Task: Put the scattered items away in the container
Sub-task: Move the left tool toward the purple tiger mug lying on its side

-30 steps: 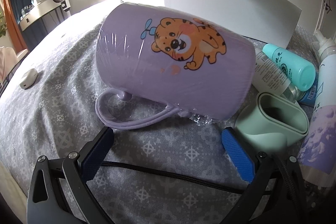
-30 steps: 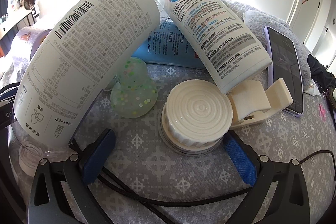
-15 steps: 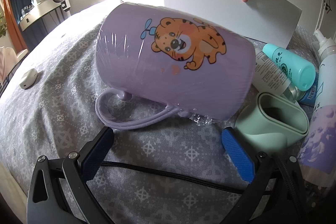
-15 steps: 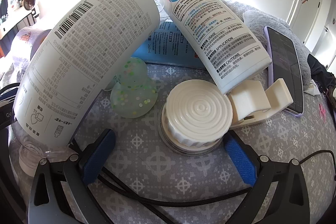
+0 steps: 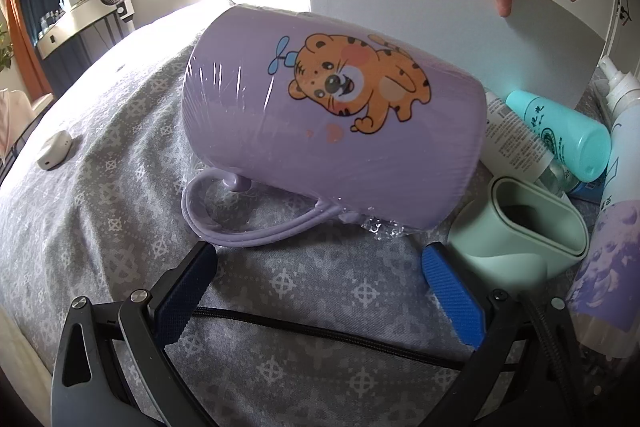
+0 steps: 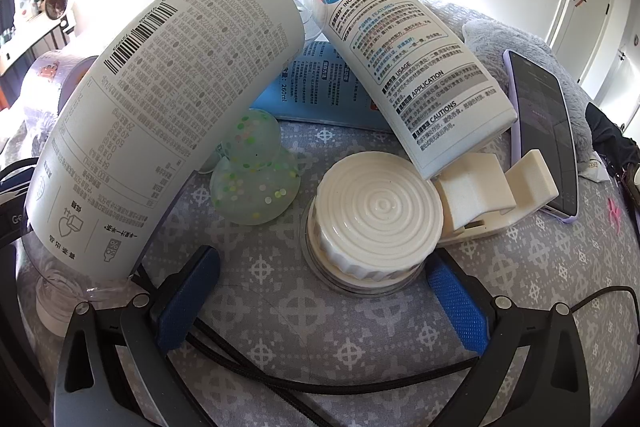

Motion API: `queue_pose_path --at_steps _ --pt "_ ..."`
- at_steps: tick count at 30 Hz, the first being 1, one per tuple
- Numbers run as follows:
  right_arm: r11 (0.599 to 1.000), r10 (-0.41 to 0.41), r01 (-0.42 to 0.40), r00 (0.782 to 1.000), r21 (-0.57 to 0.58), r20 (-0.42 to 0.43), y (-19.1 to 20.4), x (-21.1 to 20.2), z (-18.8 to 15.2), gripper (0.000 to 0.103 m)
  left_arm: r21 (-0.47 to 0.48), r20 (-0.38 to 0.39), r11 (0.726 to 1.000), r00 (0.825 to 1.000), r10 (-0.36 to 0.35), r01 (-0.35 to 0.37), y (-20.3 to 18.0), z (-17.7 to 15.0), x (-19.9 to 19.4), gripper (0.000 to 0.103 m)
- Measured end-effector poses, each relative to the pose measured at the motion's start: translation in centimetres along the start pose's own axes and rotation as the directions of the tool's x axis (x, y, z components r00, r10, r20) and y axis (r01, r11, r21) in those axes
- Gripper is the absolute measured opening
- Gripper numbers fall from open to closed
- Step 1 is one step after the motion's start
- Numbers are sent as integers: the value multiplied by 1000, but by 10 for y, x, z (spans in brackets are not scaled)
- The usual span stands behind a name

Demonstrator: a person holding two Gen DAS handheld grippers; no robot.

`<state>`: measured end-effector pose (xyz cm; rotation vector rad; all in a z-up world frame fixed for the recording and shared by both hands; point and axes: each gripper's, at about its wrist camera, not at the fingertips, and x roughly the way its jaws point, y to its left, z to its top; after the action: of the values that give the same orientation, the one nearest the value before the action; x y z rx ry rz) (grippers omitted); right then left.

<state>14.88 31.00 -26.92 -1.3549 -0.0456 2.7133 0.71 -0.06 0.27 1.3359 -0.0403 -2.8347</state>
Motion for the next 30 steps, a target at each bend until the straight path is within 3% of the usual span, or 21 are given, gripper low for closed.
queue_pose_path --at_steps 30 --pt "1000 0 0 1000 0 0 1 -1 -7 103 -1 -1 1000 1000 -3 3 1 0 2 103"
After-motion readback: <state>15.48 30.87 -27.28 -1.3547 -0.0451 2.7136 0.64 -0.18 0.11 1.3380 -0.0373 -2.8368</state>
